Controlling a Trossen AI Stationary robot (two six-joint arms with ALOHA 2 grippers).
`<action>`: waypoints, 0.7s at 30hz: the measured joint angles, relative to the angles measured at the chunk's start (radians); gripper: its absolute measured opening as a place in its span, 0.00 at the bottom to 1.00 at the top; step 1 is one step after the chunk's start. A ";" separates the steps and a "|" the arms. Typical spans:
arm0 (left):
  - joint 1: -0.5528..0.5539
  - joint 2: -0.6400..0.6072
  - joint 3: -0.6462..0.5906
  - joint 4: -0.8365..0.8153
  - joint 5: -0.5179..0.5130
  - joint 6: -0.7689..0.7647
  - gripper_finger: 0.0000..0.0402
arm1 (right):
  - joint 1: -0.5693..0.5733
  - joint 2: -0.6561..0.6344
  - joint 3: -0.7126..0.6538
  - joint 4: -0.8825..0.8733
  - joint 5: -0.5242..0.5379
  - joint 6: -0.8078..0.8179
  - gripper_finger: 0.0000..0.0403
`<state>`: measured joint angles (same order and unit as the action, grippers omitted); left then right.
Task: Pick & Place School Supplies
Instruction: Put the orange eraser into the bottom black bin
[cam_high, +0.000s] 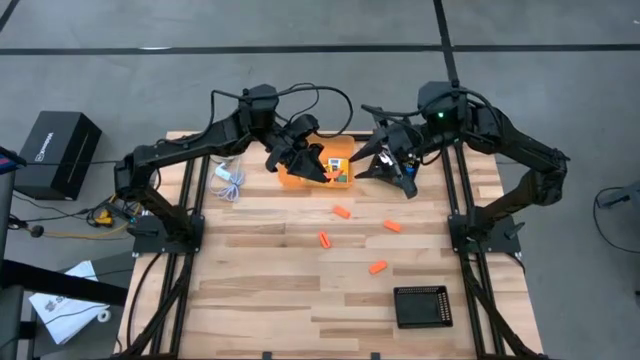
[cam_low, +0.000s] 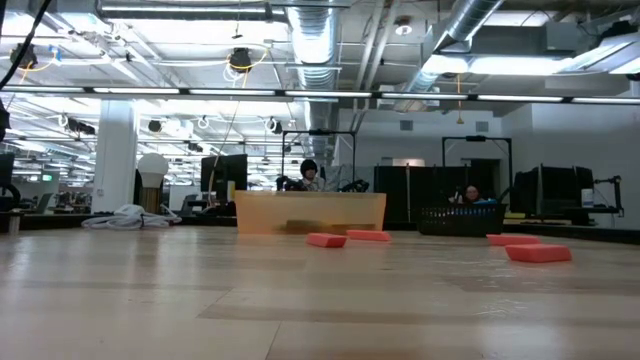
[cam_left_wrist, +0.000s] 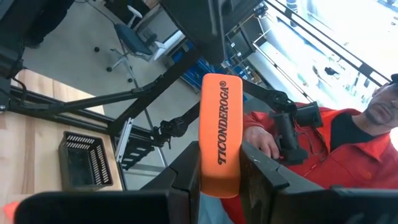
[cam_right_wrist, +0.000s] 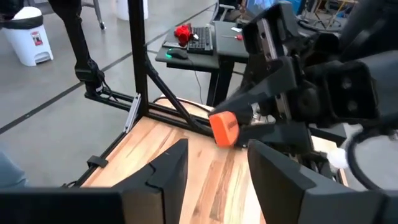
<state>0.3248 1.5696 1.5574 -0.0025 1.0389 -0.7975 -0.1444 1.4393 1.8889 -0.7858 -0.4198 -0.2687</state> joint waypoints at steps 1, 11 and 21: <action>0.000 0.000 0.000 0.001 0.000 0.000 0.16 | 0.004 0.013 0.002 0.016 -0.001 0.000 0.40; 0.000 0.000 0.000 0.008 0.004 0.002 0.16 | 0.026 0.085 -0.004 0.051 -0.001 -0.001 0.38; 0.000 0.000 0.000 0.014 0.008 0.000 0.16 | 0.029 0.072 -0.002 0.102 -0.005 0.028 0.34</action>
<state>0.3244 1.5696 1.5570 0.0114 1.0469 -0.7974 -0.1150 1.5112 1.8874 -0.6843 -0.4249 -0.2409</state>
